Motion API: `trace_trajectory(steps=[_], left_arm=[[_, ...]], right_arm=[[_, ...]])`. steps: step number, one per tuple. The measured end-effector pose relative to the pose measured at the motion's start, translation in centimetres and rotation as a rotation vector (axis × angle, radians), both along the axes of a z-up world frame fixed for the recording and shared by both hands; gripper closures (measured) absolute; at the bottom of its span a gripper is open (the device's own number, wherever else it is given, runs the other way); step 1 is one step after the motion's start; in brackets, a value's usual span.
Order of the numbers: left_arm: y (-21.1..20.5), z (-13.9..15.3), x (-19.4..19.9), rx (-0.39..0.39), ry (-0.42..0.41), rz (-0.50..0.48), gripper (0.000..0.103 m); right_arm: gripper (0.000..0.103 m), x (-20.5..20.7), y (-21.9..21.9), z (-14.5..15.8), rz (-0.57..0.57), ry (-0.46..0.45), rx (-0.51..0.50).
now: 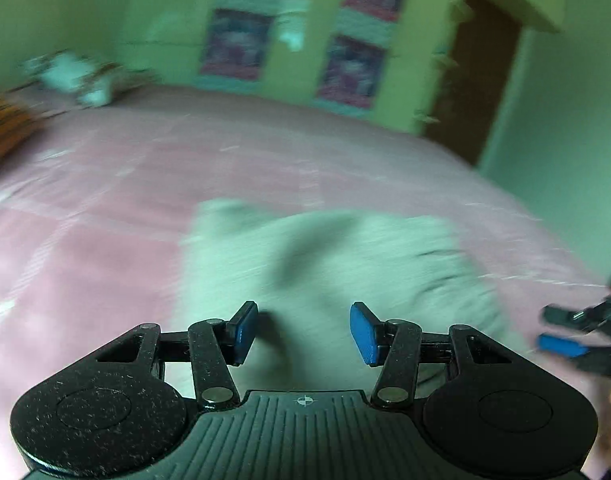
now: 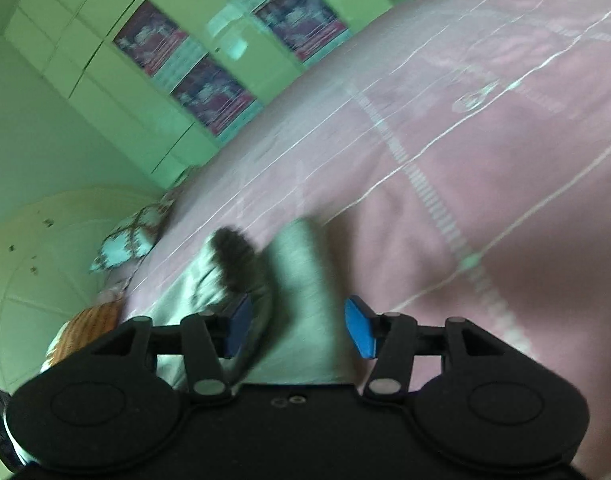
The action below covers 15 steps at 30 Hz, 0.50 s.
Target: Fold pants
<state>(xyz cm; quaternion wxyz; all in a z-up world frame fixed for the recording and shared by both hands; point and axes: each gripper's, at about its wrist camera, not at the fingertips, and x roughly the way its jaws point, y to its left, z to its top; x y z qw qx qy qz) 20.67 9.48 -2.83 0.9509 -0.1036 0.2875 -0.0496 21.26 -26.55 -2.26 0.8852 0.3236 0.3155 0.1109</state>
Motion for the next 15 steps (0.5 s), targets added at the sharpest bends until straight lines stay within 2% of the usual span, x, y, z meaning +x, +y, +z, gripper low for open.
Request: trace_trajectory(steps=[3,7,10,12,15], left_arm=[[3.8,-0.6,-2.9,0.013,0.026,0.072,0.052],[6.4,-1.8,-6.3,0.008,0.049,0.104,0.052],[5.4,-2.3,-6.9,0.034,0.063,0.078,0.052],[4.6,-2.8,-6.5,0.054,0.062,0.042,0.052],[3.2,-3.0,-5.5,0.106,0.083,0.012,0.052]], right_arm=[[0.057,0.5,2.2,-0.1,0.039,0.002,0.007],[0.065,0.5,4.5,0.9,0.071,-0.059,-0.02],[0.071,2.0,5.8,0.9,0.116,-0.023,-0.01],[0.071,2.7,6.6,0.3,0.129,0.026,-0.013],[0.07,3.7,7.3,0.2,0.122,0.034,0.006]])
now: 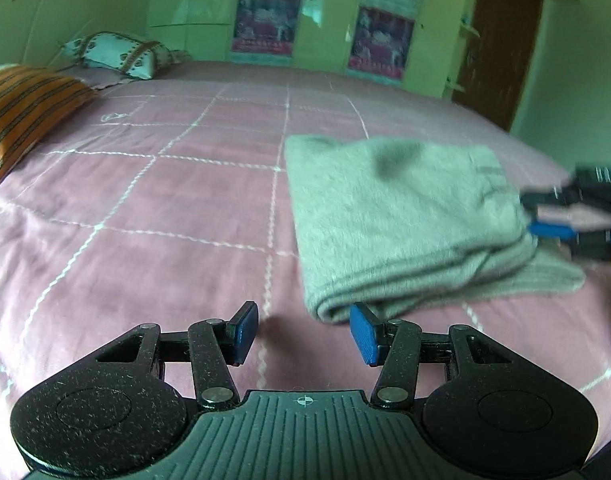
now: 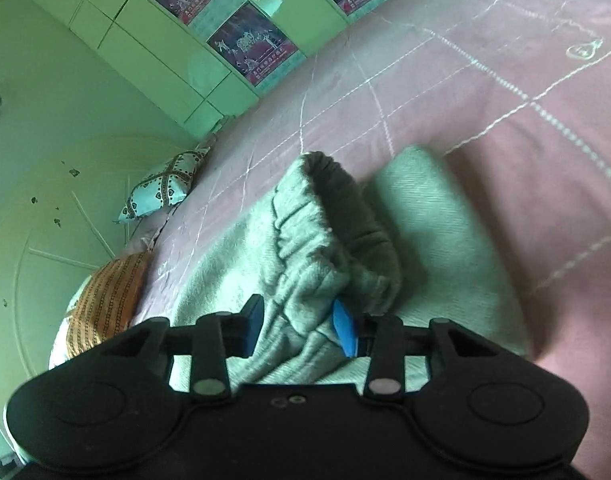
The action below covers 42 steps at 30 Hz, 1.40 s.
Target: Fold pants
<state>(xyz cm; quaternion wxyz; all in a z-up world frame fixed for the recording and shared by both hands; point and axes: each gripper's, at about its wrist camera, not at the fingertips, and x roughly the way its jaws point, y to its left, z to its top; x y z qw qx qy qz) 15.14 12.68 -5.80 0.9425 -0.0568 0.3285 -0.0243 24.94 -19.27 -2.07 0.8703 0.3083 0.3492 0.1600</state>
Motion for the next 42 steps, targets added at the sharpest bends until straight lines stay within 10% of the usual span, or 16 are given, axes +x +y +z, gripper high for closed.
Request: trace_trajectory(steps=[16,22,26,33,42], left_arm=[[0.2,-1.4,2.2,-0.075,-0.015,0.019,0.052],[-0.1,-1.4,2.1,-0.072,-0.02,0.023,0.052],[0.0,-1.5,2.1,-0.088,-0.016,0.029,0.052],[0.2,-1.6,2.2,-0.09,-0.016,0.033,0.051],[-0.4,-1.2,1.8,-0.091,-0.028,0.008,0.051]], right_arm=[[0.084,1.3,2.0,-0.6,-0.032,0.084,-0.045],[0.097,-1.7,0.3,2.5,-0.055,-0.09,-0.03],[0.091,-1.4,-1.6,-0.3,-0.078,0.058,0.02],[0.038,-2.8,-2.8,0.1,-0.145,0.061,0.059],[0.046,0.6,1.0,-1.1,-0.119,0.123,-0.013]])
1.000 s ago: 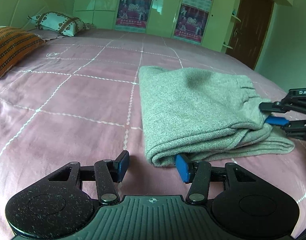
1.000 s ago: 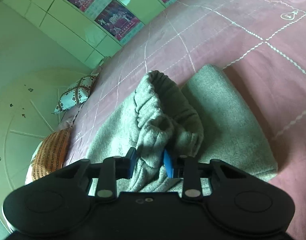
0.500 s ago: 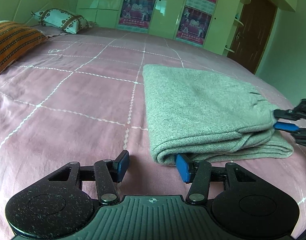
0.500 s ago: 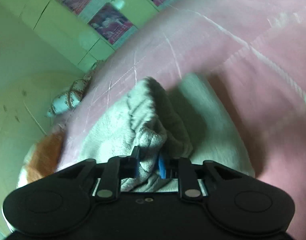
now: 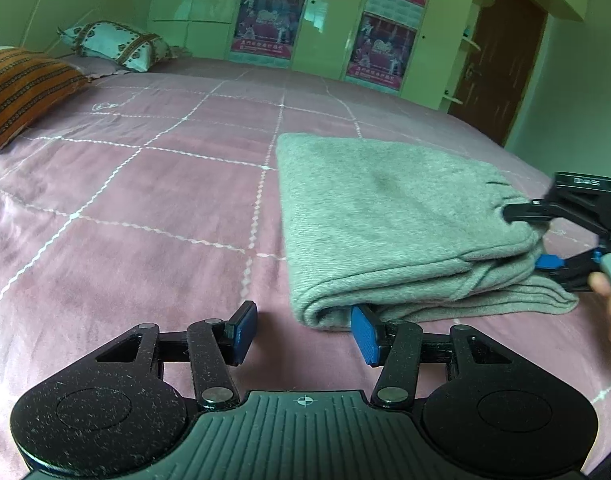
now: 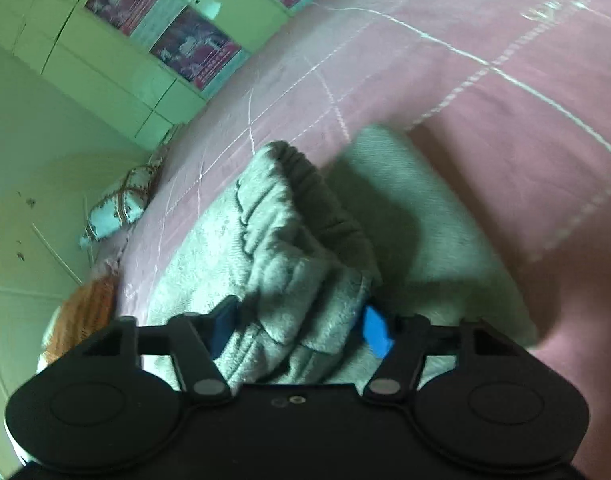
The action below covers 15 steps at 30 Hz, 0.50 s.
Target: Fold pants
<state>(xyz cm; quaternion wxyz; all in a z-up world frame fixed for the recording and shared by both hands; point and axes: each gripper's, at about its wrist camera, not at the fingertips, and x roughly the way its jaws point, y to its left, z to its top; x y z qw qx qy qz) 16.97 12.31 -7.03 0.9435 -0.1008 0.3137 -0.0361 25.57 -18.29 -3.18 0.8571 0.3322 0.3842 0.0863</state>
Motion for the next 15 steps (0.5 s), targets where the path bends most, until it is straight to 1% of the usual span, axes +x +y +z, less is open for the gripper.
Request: trace_trajectory(steps=[1,2,3,4,6,7,8,9,10,11,12,13,14,15], left_arm=[[-0.2,0.0,0.2,-0.005,-0.001,-0.006,0.051],[-0.3,0.0,0.5,-0.004,0.0,-0.007,0.051],[-0.5,0.0,0.7,-0.007,-0.005,0.005,0.051],[-0.5,0.1,0.9,-0.016,-0.015,0.02,0.051],[-0.7,0.6,0.8,-0.035,-0.069,0.048,0.051],[-1.0,0.5,1.2,0.013,-0.053,0.067,0.051],[-1.2,0.2,1.7,0.074,-0.011,0.101,0.051],[-0.9,-0.1,1.8,0.067,-0.009,0.111,0.051],[-0.2,-0.3,1.5,0.032,-0.013,0.132,0.045],[0.2,-0.2,1.2,0.013,-0.027,0.147,0.042],[0.4,0.1,0.9,0.002,-0.05,0.149,0.037],[0.2,0.4,0.7,0.013,-0.071,0.141,0.034],[-0.1,0.5,0.6,0.031,-0.078,0.13,0.034],[-0.3,0.4,0.7,0.044,-0.072,0.122,0.034]], right_arm=[[0.054,0.3,0.0,0.0,-0.003,0.012,0.007],[0.067,0.5,0.1,0.1,0.011,0.011,0.016],[0.074,0.6,0.3,0.6,0.03,0.001,0.007],[0.077,0.5,1.0,1.9,0.073,-0.041,-0.022],[0.078,-0.3,2.4,4.7,0.154,-0.137,-0.052],[0.078,-0.6,3.3,6.4,0.19,-0.192,-0.068],[0.078,-1.0,4.0,8.1,0.224,-0.248,-0.071],[0.079,-1.3,4.4,9.4,0.246,-0.289,-0.067],[0.079,-1.6,4.7,10.6,0.26,-0.325,-0.067],[0.079,-1.9,4.7,11.6,0.26,-0.353,-0.072],[0.08,-2.3,4.2,12.4,0.25,-0.383,-0.074],[0.08,-2.8,3.3,12.7,0.227,-0.407,-0.075],[0.08,-3.2,2.2,12.5,0.203,-0.409,-0.082],[0.08,-3.4,0.6,11.2,0.168,-0.376,-0.078]])
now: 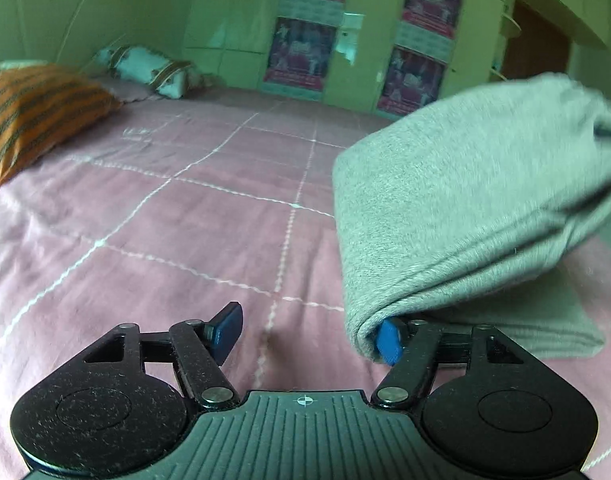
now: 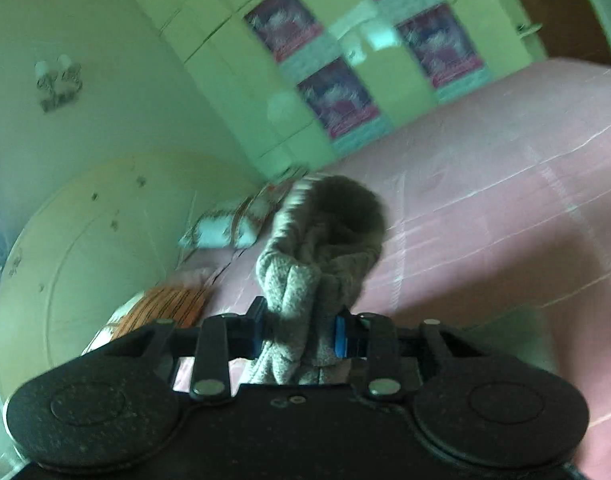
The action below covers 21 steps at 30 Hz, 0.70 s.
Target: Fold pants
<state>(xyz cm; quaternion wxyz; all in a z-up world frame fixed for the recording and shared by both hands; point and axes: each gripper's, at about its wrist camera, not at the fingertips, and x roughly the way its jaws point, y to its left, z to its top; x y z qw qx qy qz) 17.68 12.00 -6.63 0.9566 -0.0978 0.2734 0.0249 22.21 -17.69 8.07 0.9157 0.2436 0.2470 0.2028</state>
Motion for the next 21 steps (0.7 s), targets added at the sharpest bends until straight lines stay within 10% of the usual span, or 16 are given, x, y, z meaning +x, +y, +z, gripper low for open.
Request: trace_trajectory(steps=[5,13,17,21], left_arm=[[-0.5,-0.9,0.6,0.0,0.056,-0.002,0.034],[-0.6,-1.1,0.4,-0.004,0.046,-0.007,0.034],[-1.0,-1.4,0.5,0.021,0.057,-0.024,0.033],[-0.6,-1.2,0.1,-0.006,0.057,-0.022,0.033]], right_arm=[[0.079,1.3,-4.2,-10.7,-0.127,0.349,0.032],[0.079,-0.7,-3.8,-7.3,-0.087,0.193,0.103],[0.078,1.4,-5.6,-12.7,-0.138,0.356,0.113],[0.069,1.0,-5.6,-11.6,-0.098,0.315,0.108]])
